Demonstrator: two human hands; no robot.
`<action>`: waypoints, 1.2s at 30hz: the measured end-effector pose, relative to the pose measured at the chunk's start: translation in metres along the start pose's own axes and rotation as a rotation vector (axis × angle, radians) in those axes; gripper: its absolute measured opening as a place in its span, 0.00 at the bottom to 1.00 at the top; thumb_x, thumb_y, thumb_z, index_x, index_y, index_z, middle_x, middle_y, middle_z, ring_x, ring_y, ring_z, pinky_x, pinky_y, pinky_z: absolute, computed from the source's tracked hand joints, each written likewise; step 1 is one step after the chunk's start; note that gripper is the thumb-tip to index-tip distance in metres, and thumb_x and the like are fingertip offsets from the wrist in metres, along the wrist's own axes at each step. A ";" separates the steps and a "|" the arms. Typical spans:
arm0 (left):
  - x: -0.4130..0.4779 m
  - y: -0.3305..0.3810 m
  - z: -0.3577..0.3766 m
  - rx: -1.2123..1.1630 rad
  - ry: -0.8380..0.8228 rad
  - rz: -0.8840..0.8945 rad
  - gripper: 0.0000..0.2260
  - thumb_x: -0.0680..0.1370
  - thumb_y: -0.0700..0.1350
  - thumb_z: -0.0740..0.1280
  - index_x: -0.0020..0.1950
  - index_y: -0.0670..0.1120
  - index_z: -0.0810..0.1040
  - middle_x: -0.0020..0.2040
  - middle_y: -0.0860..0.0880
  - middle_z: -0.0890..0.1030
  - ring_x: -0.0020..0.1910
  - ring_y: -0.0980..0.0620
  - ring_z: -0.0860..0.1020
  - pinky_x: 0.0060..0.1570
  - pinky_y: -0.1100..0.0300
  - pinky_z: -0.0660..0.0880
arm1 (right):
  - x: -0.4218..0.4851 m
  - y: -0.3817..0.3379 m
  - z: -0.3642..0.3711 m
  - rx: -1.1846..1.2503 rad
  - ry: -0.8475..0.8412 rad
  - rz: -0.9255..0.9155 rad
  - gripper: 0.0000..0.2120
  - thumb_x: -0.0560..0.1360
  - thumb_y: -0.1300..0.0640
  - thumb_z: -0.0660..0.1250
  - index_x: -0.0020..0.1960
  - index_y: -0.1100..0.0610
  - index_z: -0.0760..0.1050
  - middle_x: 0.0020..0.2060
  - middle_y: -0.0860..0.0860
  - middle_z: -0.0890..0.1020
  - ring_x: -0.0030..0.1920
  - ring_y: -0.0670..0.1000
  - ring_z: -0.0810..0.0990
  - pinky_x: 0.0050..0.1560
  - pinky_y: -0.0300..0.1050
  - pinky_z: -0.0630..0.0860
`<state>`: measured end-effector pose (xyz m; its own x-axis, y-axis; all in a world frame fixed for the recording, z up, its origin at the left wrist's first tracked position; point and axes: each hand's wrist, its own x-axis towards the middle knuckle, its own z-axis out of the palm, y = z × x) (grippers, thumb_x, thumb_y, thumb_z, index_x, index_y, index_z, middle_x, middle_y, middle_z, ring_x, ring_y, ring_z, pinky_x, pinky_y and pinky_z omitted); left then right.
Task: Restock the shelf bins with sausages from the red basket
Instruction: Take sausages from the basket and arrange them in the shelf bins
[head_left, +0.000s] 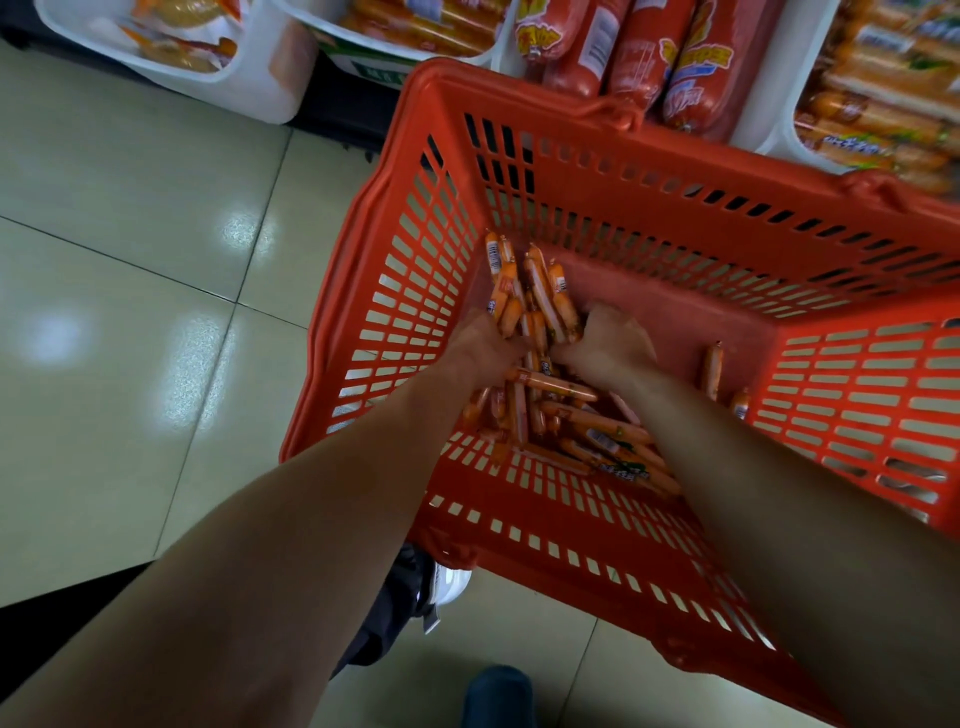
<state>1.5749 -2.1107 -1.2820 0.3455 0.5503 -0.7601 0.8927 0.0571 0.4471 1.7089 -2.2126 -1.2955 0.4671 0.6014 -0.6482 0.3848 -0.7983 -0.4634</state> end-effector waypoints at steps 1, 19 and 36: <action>-0.001 0.001 -0.002 -0.026 -0.009 0.004 0.15 0.76 0.53 0.72 0.60 0.47 0.81 0.53 0.48 0.83 0.54 0.48 0.80 0.57 0.51 0.77 | -0.002 -0.001 -0.001 0.013 0.002 0.003 0.18 0.67 0.43 0.74 0.51 0.51 0.76 0.43 0.48 0.80 0.44 0.52 0.79 0.43 0.47 0.76; -0.013 0.016 -0.001 0.009 -0.016 0.076 0.13 0.80 0.48 0.68 0.63 0.45 0.78 0.56 0.46 0.82 0.58 0.45 0.79 0.57 0.53 0.76 | -0.011 0.020 -0.012 0.185 -0.085 0.004 0.09 0.72 0.50 0.70 0.39 0.55 0.78 0.32 0.48 0.81 0.32 0.48 0.79 0.32 0.41 0.71; -0.120 0.096 -0.072 0.206 0.037 0.254 0.15 0.79 0.51 0.68 0.60 0.43 0.72 0.49 0.43 0.78 0.48 0.43 0.78 0.37 0.56 0.66 | -0.118 -0.008 -0.121 0.093 -0.050 -0.106 0.11 0.70 0.52 0.71 0.33 0.56 0.77 0.26 0.48 0.81 0.30 0.48 0.80 0.34 0.44 0.73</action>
<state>1.5987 -2.1119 -1.1136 0.5570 0.5554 -0.6175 0.8206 -0.2533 0.5123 1.7472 -2.2733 -1.1416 0.3865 0.6816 -0.6213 0.3529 -0.7317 -0.5832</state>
